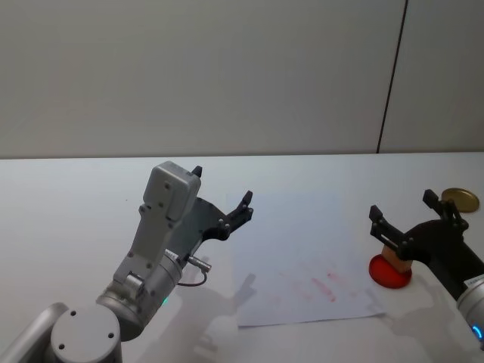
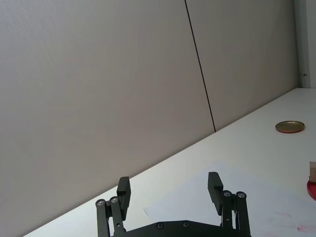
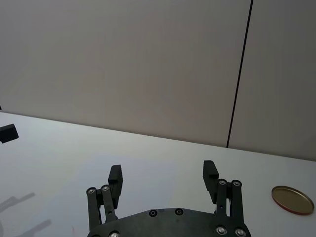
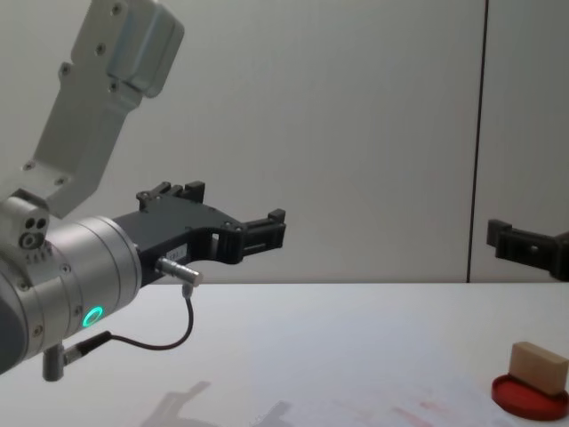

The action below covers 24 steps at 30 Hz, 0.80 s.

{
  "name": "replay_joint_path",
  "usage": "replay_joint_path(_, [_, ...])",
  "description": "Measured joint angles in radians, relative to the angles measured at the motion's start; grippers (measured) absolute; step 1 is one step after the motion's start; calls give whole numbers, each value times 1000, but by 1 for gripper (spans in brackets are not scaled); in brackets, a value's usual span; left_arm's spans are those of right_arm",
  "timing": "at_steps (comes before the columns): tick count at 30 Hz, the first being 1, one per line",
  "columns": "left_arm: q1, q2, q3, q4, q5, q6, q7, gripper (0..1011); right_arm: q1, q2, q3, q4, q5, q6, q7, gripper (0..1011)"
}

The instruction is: Use the one hand to pick up the stamp and affix it onto the A4 paper.

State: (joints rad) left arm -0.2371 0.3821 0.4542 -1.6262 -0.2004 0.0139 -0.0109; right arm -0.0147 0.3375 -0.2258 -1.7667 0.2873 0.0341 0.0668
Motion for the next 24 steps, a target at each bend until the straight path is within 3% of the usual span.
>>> replay_joint_path(24, [0, 0, 0, 0, 0, 0, 0, 993, 1, 0, 1, 2, 0, 1, 1, 1001])
